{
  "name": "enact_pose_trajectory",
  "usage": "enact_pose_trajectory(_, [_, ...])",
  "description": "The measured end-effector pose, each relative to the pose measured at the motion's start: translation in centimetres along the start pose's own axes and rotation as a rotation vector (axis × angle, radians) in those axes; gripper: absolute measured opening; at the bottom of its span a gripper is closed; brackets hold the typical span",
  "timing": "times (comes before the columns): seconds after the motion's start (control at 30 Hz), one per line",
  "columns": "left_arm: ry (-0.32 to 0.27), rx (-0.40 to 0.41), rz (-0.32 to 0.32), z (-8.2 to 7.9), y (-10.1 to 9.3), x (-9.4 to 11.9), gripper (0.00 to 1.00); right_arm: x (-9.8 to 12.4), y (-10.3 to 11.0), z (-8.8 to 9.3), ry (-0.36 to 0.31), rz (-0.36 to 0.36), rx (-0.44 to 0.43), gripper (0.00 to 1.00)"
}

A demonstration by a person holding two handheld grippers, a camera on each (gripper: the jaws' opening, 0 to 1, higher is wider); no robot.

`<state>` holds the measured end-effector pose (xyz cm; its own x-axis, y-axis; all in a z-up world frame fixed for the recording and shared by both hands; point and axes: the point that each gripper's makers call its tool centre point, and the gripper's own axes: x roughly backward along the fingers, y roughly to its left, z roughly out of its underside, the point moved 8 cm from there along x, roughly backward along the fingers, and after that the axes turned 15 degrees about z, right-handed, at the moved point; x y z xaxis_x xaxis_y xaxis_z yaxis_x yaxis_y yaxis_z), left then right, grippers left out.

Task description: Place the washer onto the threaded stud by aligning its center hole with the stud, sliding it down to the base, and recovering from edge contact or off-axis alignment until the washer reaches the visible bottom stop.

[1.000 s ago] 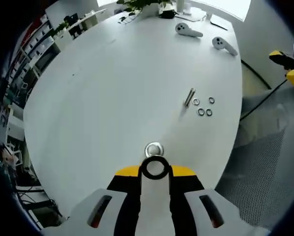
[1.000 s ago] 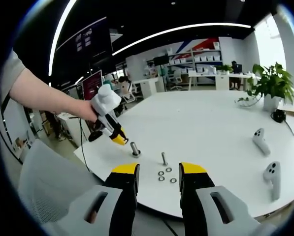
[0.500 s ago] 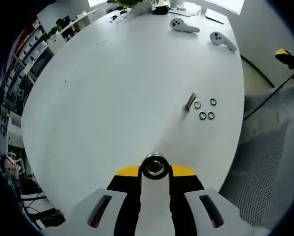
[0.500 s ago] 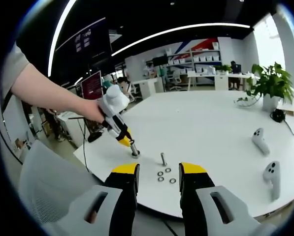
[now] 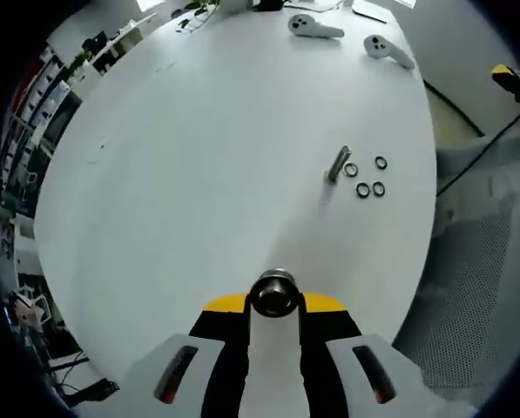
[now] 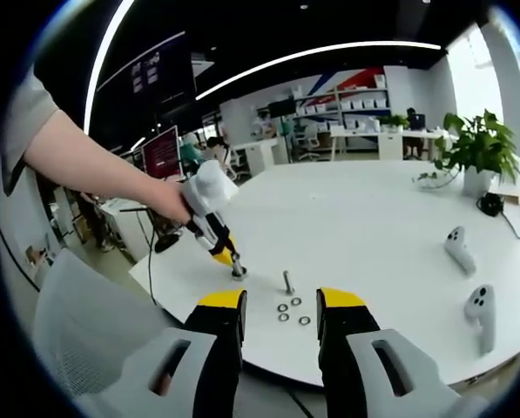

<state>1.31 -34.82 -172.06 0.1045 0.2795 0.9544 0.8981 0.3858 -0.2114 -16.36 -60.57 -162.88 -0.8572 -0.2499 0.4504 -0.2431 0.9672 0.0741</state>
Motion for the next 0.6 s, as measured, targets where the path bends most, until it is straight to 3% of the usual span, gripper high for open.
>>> enact_pose_trajectory(0.4, [0.046, 0.007, 0.028, 0.3, 0.9, -3.1, 0.19, 0.0, -0.1, 0.1, 0.01, 0.007, 0.003, 0.34])
enact_pose_trajectory(0.6, [0.054, 0.001, 0.033, 0.2, 1.1, -3.3, 0.19, 0.0, -0.1, 0.2, 0.014, 0.008, 0.004, 0.34])
